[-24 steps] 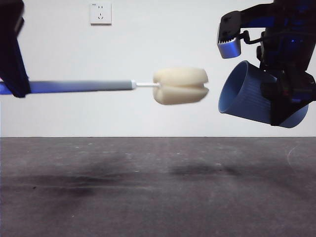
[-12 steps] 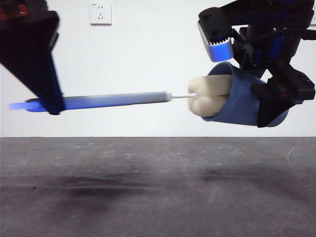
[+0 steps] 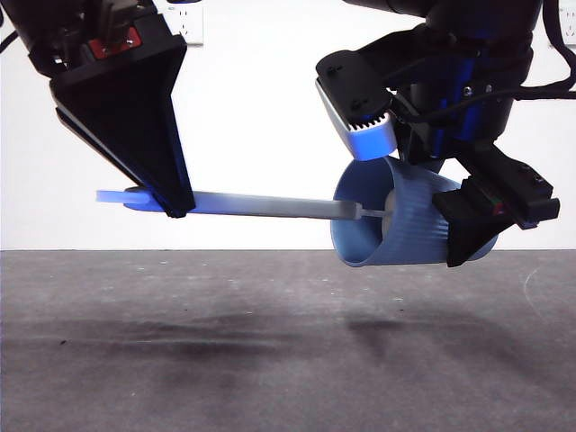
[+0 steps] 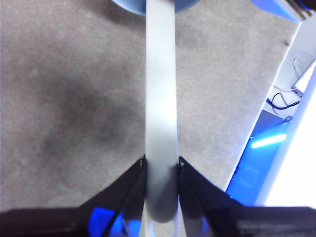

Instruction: Pick up the cup brush,pick up the cup,insert the brush into the cup,clean the cup,put the cup brush back,put the cup back to the fixed position on the table

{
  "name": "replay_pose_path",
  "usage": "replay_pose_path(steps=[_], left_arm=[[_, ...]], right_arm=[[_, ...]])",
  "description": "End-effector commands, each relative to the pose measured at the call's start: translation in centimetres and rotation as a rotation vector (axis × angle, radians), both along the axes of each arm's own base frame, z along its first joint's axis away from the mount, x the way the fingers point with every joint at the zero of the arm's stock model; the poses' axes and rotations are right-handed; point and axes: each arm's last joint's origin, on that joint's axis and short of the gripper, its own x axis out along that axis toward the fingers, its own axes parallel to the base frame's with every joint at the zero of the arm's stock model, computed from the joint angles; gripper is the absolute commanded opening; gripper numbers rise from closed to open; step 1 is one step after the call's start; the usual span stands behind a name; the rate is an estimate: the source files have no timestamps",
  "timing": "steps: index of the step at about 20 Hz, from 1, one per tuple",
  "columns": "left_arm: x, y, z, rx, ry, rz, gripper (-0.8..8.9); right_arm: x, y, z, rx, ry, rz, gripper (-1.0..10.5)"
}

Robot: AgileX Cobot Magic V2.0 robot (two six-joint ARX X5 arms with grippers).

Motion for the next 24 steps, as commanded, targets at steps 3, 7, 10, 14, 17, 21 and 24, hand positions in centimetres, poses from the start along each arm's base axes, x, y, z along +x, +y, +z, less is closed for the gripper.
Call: replay_pose_path(steps=[3,7,10,14,17,21,24], left_arm=[[-0.4,1.2,-0.1,0.125,-0.019,0.074,-0.09],[-1.6,3.2,0.5,0.207,0.038,0.099,-0.09],[-2.8,4.4,1.5,0.200,0.040,0.108,-0.09],[-3.2,4.9,1.9,0.186,0.040,0.104,-0.09],[-3.0,4.1,1.9,0.091,0.083,0.050,-0.09],[-1.6,2.5,1.2,0.032,0.058,0.040,-0.09],[-0.3,0.7,-0.1,-0.004,0.079,0.012,-0.09]], right_arm=[[-0.1,0.2,-0.1,-0.017,-0.012,0.001,-0.2],[0.0,0.1,-0.1,-0.009,-0.012,-0.012,-0.2],[0.0,0.1,-0.1,-0.009,-0.012,-0.013,-0.2],[0.0,0.1,-0.1,-0.008,-0.011,-0.011,-0.2],[0.0,0.1,-0.1,-0.008,-0.011,-0.012,-0.2],[0.0,0.2,-0.1,-0.002,-0.010,-0.011,-0.2],[-0.1,0.2,-0.1,0.000,-0.010,-0.012,-0.2]])
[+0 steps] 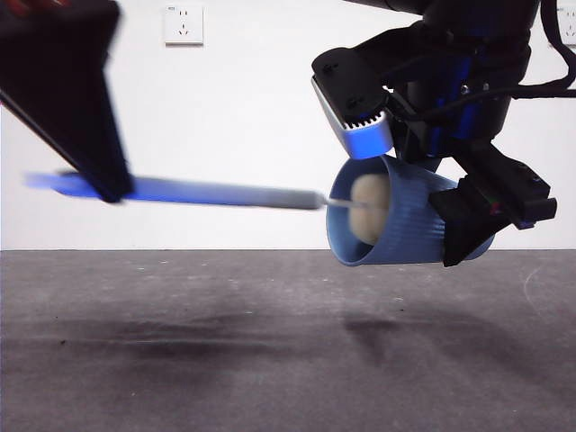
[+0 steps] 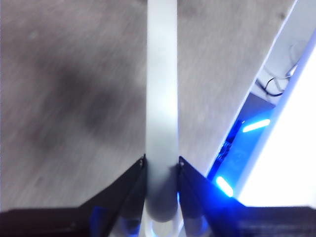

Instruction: Pick up the cup brush,pick up the cup,insert the brush into the cup,clean the cup,put the cup brush back,put the cup back to the fixed position on the table

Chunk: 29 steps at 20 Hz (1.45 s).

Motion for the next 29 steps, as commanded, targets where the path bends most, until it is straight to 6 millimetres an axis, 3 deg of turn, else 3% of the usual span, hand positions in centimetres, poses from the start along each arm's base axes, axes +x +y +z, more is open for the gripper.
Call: replay_pose_path(steps=[1,4,8,12,21,25,29], left_arm=[[0.9,-1.4,-0.9,-0.041,0.005,-0.009,-0.09],[1.2,-2.2,-1.1,-0.079,-0.007,0.004,-0.09],[1.0,-1.9,-1.3,-0.048,0.020,0.032,-0.09],[0.4,-0.4,-1.3,0.107,0.002,0.115,-0.09],[-1.3,4.8,1.2,0.206,-0.029,0.270,-0.09],[-1.9,6.6,2.2,0.191,-0.037,0.325,-0.09],[-1.4,7.2,2.7,0.100,-0.063,0.453,-0.09]], right_arm=[[0.0,0.2,-0.1,0.009,0.001,-0.007,-0.2],[0.0,0.2,-0.1,0.031,0.002,-0.028,-0.2],[0.0,0.2,-0.1,0.027,0.002,-0.030,-0.2],[0.0,0.1,-0.1,0.023,0.006,-0.040,-0.2],[0.0,0.0,-0.1,0.080,0.000,-0.107,-0.2],[0.2,0.2,0.1,0.226,-0.032,-0.234,-0.2],[0.0,0.1,1.2,0.563,-0.070,-0.507,-0.2]])
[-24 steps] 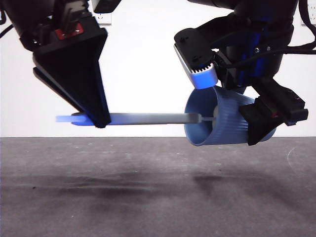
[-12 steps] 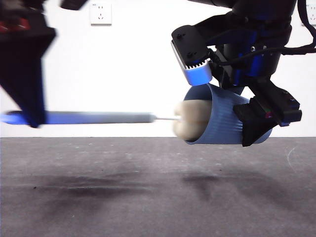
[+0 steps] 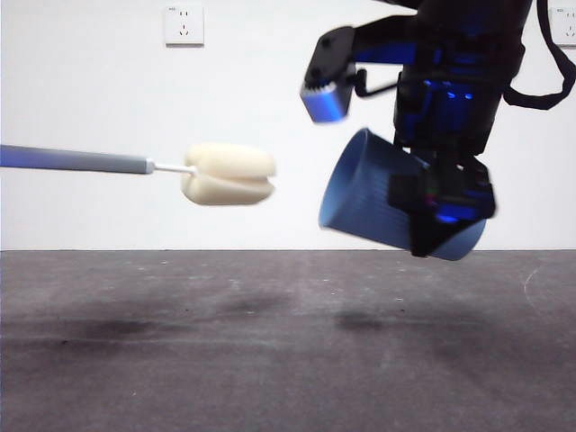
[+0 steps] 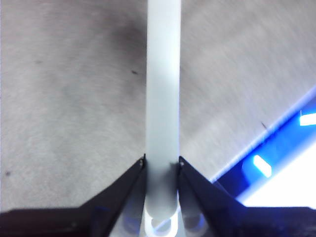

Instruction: Pick up the cup brush,pick up the cup,insert the brush into the cup,clean the cup,put the cup brush back,put the cup back to the fixed position on the table

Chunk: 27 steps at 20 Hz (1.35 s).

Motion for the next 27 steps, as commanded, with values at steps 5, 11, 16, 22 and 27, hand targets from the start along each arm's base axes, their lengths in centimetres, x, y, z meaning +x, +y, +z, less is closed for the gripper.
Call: replay_pose_path(steps=[5,11,16,22,27], left_arm=[[2.9,-0.8,-0.9,-0.259,-0.145,0.276,-0.09],[7.8,-3.1,-3.9,-0.414,-0.139,0.427,-0.09],[10.1,-5.1,-7.9,-0.384,-0.043,0.470,-0.09],[11.6,-6.0,-11.3,-0.334,-0.013,0.512,-0.09],[12.2,-6.5,-12.5,-0.344,-0.008,0.529,-0.09]], right_arm=[[-1.6,-1.2,4.3,0.732,0.041,-0.388,-0.2],[-3.9,-3.6,8.9,1.046,0.016,-0.366,-0.2],[-5.3,-5.2,10.5,1.112,-0.018,-0.344,-0.2],[-5.6,-5.6,10.5,1.096,-0.002,-0.360,-0.2],[-5.6,-5.6,10.5,1.098,-0.001,-0.363,-0.2]])
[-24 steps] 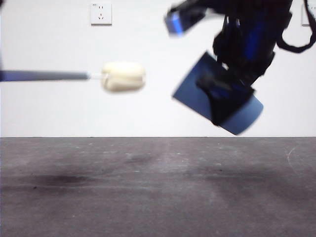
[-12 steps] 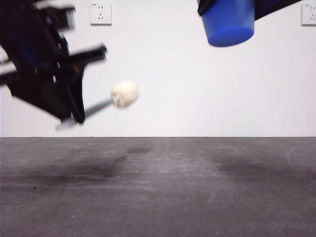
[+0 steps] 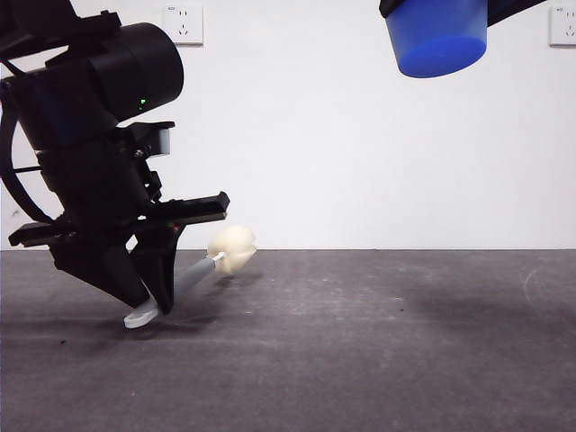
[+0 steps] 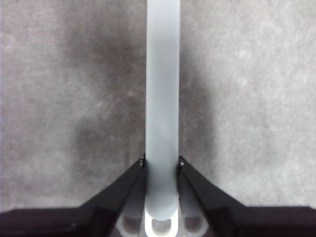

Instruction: Pick up the cup brush,pick up the cup,insert the brush into the cup,clean the cup,put the cup brush back,put the cup back to the fixed position on the table

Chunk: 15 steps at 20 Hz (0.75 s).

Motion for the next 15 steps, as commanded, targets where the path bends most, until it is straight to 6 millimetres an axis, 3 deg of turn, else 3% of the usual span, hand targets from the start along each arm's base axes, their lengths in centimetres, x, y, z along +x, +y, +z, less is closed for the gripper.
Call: replay_pose_path(steps=[1,10,12,14,15], left_arm=[[0.01,-0.13,-0.92,0.006,0.020,0.016,-0.09],[0.19,-0.28,-1.60,-0.008,0.041,0.039,0.12],[0.11,-0.41,-1.62,-0.035,0.059,0.021,1.39],[0.07,-0.46,-1.61,-0.049,0.070,0.011,3.35],[0.03,-0.48,-1.62,-0.061,0.082,0.001,3.70]], right_arm=[[-0.02,0.01,0.12,0.021,-0.001,-0.005,-0.2],[-0.09,-0.07,-0.07,0.016,0.019,-0.012,-0.2],[-0.09,-0.07,-0.06,0.021,0.022,-0.015,-0.2],[-0.09,-0.07,-0.06,0.021,0.022,-0.015,-0.2],[-0.09,-0.07,-0.06,0.021,0.022,-0.015,-0.2]])
